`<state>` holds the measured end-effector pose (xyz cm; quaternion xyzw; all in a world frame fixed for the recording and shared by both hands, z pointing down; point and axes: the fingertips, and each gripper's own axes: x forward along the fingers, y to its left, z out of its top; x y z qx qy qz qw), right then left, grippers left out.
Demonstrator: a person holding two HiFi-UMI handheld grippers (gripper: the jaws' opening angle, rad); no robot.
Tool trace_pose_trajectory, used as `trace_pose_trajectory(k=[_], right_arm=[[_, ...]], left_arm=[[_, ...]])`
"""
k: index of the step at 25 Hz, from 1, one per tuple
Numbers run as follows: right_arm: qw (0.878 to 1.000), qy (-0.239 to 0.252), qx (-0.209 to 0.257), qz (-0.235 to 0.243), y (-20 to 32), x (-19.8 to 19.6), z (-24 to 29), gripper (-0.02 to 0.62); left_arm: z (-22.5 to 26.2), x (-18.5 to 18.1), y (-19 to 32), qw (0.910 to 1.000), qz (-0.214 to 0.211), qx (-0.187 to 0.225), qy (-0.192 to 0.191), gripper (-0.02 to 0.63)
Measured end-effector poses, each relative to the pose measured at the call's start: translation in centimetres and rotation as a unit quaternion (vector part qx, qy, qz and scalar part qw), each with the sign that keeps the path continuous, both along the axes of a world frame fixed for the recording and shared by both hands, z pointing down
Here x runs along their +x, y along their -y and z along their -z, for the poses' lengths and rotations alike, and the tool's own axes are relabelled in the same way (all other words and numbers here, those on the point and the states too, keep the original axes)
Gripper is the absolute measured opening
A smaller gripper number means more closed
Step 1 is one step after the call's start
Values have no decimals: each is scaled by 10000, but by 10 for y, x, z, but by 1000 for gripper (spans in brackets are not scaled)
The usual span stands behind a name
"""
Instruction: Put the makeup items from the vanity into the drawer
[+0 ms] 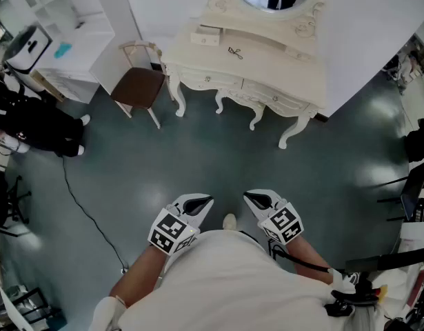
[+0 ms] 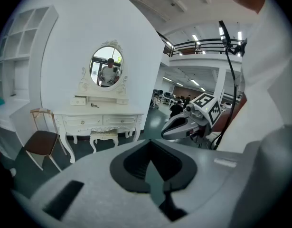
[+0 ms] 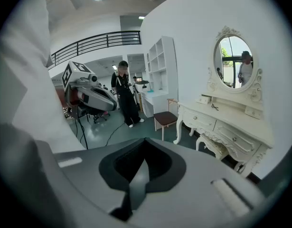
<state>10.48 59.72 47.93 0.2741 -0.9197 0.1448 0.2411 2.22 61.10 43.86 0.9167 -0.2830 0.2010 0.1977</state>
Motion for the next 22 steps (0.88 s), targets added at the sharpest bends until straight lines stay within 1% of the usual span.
trace_pose_trajectory(k=[6,12,18,19,20,22], right_arm=[[10000,41,60,10,17,23,1,0],[9999,114,6,86,29,50,-5,0],[9997,-105,136,187,49,68,-25,2],[9997,-103,119,164,54,68,-27,7],[9998,-92,102,137,60,66,-27,40],[9999,-66,91,68,75,62,-29,49]], left_arm=[[1,20,13,9999,37,20,104,3],[0,45,26,9996,98,2,258,3],[-6,61,44,9995,194,-58,252,3],[-8,61,47,9995,178,-80,243,3],[-9,60,51,9995,164,-100,237,3],[-12,55,64,9996,139,-125,224,3]])
